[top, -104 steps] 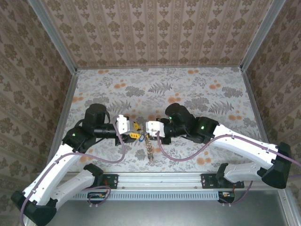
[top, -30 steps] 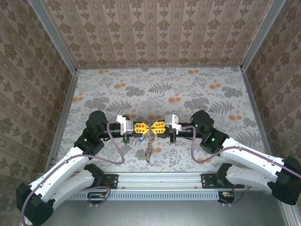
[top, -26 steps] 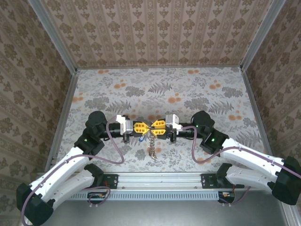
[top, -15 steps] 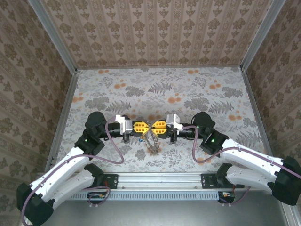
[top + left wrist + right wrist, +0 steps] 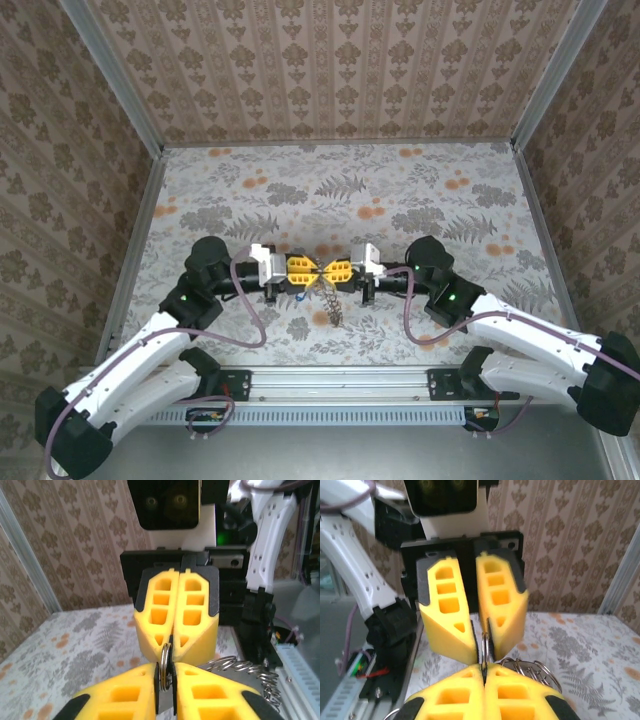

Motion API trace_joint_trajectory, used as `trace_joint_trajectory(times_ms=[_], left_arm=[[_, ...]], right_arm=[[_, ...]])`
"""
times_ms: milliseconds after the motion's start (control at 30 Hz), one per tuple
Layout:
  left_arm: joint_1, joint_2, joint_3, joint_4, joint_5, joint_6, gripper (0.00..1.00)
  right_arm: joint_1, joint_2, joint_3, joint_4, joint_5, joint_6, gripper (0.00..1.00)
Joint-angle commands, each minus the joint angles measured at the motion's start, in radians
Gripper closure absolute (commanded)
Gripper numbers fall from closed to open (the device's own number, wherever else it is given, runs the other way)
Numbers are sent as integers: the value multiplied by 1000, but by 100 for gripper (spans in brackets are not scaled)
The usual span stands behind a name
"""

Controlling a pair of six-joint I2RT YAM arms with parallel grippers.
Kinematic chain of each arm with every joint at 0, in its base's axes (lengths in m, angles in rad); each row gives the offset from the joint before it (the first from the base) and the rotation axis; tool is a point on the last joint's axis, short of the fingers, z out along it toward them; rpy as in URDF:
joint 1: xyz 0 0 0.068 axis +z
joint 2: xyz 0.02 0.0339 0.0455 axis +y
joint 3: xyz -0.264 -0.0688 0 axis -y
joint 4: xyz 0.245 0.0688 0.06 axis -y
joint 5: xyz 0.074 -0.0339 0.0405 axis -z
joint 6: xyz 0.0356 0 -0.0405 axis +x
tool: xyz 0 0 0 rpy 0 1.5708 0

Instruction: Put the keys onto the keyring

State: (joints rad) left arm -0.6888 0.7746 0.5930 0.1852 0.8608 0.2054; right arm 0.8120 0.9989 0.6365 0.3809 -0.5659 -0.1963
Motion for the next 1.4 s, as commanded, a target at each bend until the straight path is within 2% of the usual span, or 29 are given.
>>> trace_joint_trajectory(times_ms=[0,133,233,433,833,1200,1300,1333,1367], left_arm=[[-4,-44,83,-249,-51,119,77],[-4,-37,138,-449,-90,201,72],[-6,-10,164,-497,-102,210,71],[-16,27,163,-449,-116,188,69],[-60,60,164,-440,-137,220,70],[-89,103,202,-490,-171,277,77],[-93,114,215,-509,-169,290,91],[-92,114,219,-507,-168,289,99],[-93,113,219,-505,-169,290,100]], right_arm=[[9,-43,85,-230,68,-156,100],[18,-25,190,-483,122,-295,100],[28,-10,229,-548,159,-328,100],[89,44,307,-653,244,-397,100],[116,98,366,-681,267,-367,100],[121,107,379,-672,229,-355,100],[121,105,375,-666,228,-350,100],[121,104,373,-665,230,-350,100],[121,101,367,-663,230,-348,100]])
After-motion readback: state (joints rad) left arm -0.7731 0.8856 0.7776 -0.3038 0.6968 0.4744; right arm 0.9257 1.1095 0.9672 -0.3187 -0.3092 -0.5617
